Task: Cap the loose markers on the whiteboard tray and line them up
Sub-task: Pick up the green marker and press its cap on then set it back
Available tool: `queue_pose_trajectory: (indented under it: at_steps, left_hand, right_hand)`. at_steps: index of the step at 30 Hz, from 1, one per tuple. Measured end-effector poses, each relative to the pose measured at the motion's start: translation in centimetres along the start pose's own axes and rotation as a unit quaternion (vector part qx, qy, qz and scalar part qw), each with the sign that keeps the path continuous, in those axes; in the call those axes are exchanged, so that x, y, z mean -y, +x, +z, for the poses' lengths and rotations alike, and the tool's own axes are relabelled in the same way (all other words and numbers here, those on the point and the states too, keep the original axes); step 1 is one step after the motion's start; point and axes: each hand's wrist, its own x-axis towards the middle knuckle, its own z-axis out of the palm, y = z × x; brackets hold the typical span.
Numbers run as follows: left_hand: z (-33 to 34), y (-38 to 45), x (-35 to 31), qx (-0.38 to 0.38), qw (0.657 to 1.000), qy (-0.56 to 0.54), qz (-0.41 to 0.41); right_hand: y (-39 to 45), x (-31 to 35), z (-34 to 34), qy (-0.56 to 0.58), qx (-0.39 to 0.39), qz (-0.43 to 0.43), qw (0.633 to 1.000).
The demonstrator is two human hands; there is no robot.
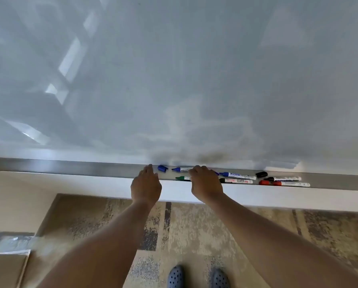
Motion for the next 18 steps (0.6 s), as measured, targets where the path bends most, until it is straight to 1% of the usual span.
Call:
queue_pose_trajectory:
  at_steps: [5,9,18]
  left_hand:
    - [0.5,1.1,1.0,0.016,0.999,0.002,-0.044]
    - [0.9,1.5,1.7,0.016,0.999,0.019,-0.046]
    - [1.4,1.5,3.3,0.023,0.997,0.070,0.015]
  right_hand:
    - [0.9,-0.1,0.6,-0.012,0.022,0.005,1.000]
    - [1.2,-0.1,1.0,-0.031,0.029,-0.001,0.999]
    - [1.9,-0.3,1.7,-0.052,0.046,0.002,0.998]
